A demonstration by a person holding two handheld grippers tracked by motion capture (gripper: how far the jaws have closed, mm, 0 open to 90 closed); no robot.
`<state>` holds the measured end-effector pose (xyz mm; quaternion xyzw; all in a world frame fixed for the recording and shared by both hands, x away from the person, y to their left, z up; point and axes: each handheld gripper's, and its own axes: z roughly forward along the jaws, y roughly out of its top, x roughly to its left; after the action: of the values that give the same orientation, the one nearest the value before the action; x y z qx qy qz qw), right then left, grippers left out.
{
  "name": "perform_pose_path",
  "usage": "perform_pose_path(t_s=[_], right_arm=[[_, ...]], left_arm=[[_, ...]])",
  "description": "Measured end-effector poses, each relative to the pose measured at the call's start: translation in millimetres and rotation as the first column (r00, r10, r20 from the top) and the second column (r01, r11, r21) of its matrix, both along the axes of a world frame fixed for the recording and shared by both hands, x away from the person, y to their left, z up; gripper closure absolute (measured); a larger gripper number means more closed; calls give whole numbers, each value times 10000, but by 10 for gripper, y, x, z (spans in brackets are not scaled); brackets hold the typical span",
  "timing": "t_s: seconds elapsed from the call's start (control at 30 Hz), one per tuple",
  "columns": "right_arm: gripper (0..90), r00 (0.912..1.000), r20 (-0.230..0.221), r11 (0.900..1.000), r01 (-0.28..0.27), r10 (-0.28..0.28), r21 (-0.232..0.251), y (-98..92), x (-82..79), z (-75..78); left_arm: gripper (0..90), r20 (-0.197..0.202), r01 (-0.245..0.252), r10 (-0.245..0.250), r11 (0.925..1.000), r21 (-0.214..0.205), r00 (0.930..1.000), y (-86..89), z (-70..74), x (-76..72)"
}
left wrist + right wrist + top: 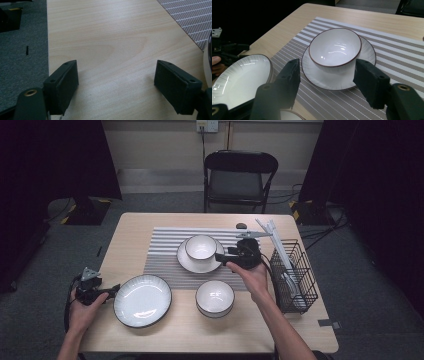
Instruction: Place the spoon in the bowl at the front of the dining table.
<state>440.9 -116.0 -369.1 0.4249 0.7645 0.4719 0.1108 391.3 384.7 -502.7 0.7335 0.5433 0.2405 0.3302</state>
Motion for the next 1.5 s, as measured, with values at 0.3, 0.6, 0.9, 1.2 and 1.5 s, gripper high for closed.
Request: perform_pose_path(t_s=[0.3, 0.6, 0.9, 1.2, 1.5], right_arm=[[385, 9992, 384, 9999, 86, -82, -92, -100, -211, 59], [416, 9991, 400, 9999, 104, -102, -27, -288, -298, 142], [389, 9984, 344, 9990, 454, -454, 6, -524, -416, 143], [410, 9972, 118, 9970, 731, -735, 265, -802, -536, 153], [435, 9932, -61, 9932, 1164, -1164, -8, -1072, -626, 178]], left_arm=[[190, 0, 4, -4, 10000, -3, 10000, 1, -1, 4], [189, -1, 11, -11, 10000, 2, 10000, 1, -1, 5], [186, -8, 17, -17, 10000, -20, 10000, 1, -2, 10], [187, -4, 7, -7, 10000, -1, 10000, 1, -1, 9], [187, -7, 7, -7, 10000, -20, 10000, 1, -2, 9]])
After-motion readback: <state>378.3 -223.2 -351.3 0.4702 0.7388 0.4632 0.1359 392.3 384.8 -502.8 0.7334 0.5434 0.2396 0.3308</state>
